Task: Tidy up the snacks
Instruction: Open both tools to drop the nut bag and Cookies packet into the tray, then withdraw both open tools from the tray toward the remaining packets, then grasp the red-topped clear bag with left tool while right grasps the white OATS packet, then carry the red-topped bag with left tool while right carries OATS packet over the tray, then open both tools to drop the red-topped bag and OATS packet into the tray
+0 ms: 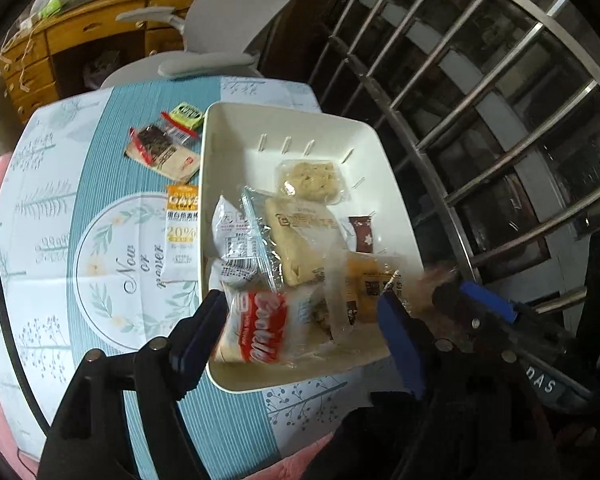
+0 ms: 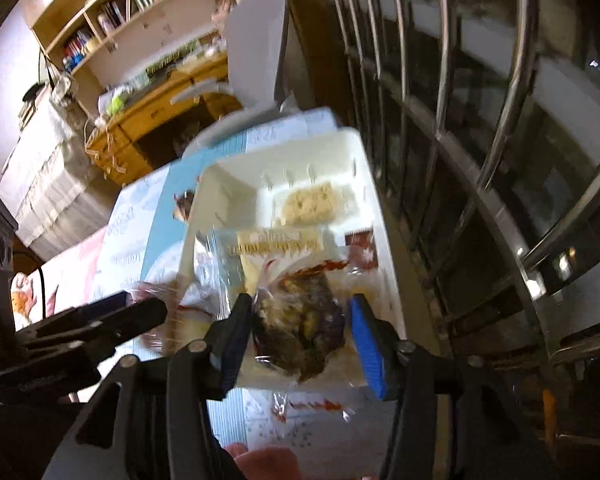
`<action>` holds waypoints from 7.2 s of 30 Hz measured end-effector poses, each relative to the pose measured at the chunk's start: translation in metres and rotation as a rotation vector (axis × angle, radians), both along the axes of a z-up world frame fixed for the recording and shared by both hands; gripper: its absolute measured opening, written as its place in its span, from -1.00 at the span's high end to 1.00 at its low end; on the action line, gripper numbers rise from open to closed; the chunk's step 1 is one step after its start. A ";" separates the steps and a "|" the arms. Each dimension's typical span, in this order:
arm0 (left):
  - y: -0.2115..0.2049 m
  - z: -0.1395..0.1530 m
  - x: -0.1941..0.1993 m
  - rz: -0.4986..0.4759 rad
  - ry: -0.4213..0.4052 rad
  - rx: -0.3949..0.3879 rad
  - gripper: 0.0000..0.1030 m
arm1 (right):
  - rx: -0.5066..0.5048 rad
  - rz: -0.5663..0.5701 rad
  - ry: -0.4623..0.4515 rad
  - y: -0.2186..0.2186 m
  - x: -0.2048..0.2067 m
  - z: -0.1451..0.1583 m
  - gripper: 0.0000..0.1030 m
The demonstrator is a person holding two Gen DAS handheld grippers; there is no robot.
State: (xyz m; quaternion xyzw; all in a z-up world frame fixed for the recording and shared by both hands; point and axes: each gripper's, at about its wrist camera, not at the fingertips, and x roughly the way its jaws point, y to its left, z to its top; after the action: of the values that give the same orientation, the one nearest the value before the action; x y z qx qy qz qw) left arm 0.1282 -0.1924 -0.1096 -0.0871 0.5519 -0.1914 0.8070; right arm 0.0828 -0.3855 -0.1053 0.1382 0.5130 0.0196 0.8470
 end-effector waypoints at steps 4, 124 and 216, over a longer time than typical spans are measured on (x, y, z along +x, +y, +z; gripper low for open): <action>0.007 -0.008 0.004 0.045 0.026 0.003 -0.58 | 0.001 0.015 0.025 -0.002 0.002 -0.003 -0.26; 0.069 -0.148 0.286 -0.357 0.093 0.314 0.26 | -0.306 -0.511 -0.041 0.252 0.109 -0.162 0.84; 0.002 -0.004 0.032 -0.059 0.073 0.037 -0.33 | -0.345 0.198 -0.122 0.044 -0.016 0.008 0.19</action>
State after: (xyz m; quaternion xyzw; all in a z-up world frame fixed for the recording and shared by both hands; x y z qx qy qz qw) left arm 0.1602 -0.1903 -0.1135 -0.0627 0.5866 -0.2014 0.7819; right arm 0.0664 -0.3412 -0.0977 -0.0612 0.4674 0.0228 0.8816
